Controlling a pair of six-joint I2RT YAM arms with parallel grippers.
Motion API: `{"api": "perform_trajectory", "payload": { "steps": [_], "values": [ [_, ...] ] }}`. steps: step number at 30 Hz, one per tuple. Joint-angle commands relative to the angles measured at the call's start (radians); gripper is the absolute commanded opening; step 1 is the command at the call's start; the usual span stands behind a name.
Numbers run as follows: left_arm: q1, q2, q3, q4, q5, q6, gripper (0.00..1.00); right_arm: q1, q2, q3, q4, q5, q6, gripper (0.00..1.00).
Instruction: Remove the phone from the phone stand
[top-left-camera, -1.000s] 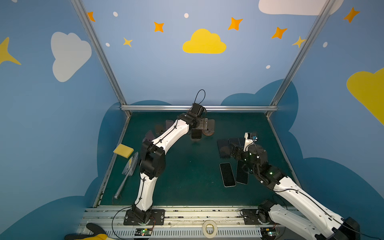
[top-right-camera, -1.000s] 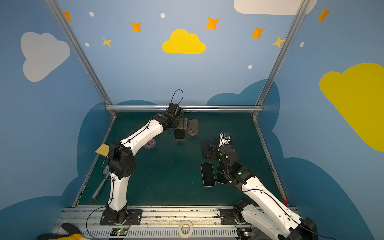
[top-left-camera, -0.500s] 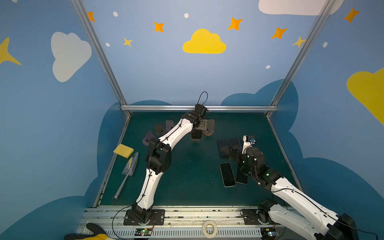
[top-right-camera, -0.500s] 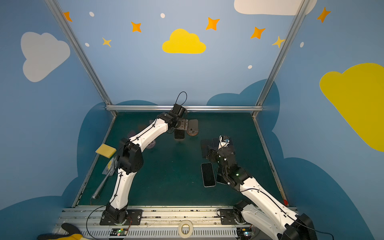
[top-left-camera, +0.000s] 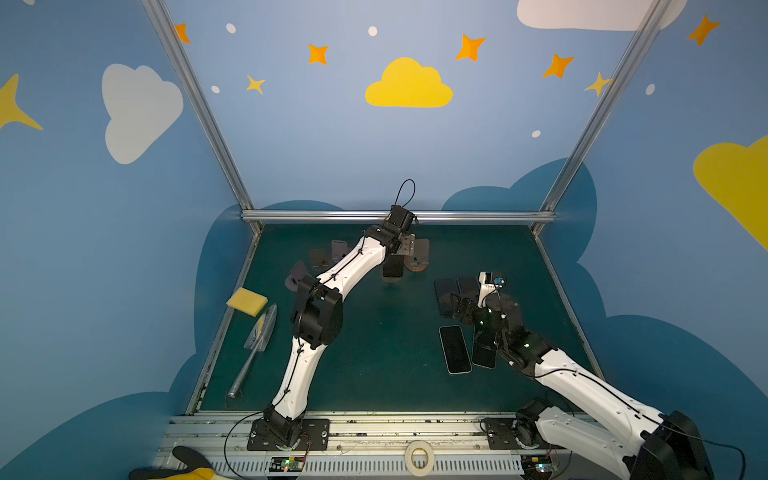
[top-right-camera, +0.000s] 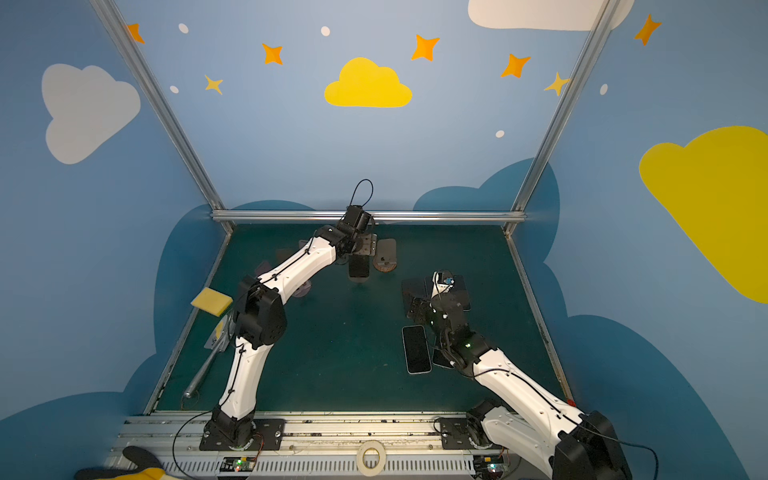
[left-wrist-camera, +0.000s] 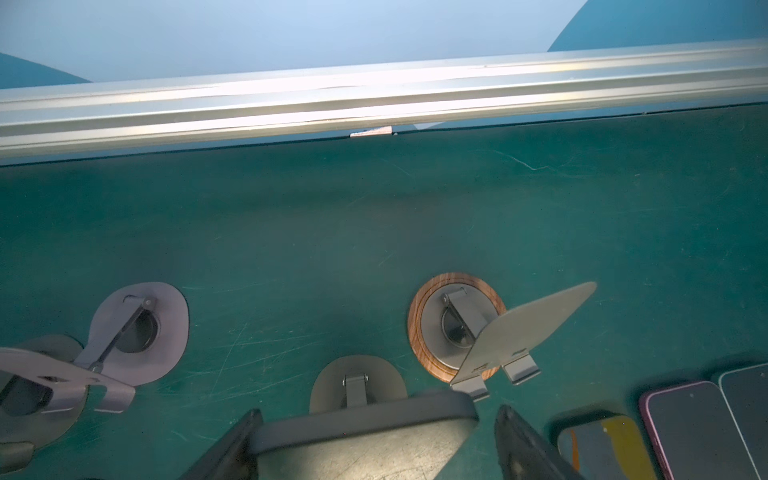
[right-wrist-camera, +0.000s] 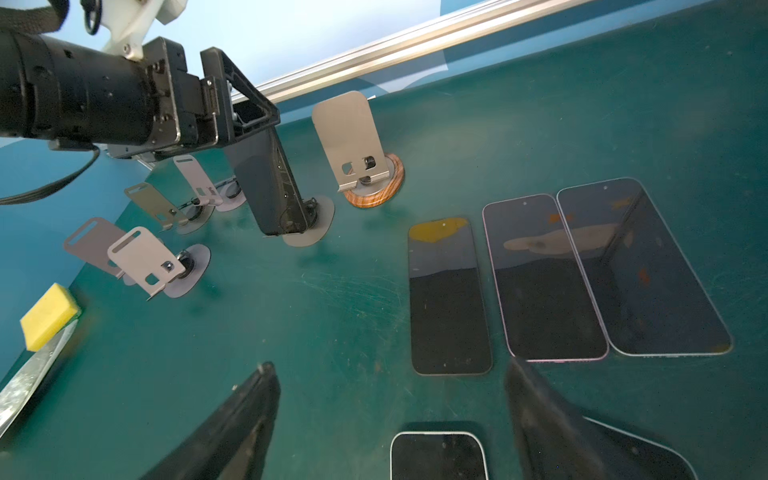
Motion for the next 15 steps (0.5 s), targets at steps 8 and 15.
{"api": "perform_trajectory", "payload": {
  "steps": [8,15],
  "values": [
    [0.0,-0.013,-0.102,0.089,-0.059,-0.045,0.82,-0.015,-0.008,0.023,-0.007,-0.041,0.03,0.86],
    [0.0,-0.03,-0.13,0.11,-0.066,-0.023,0.78,-0.015,0.001,0.025,-0.01,-0.047,0.037,0.85]
  ]
}}
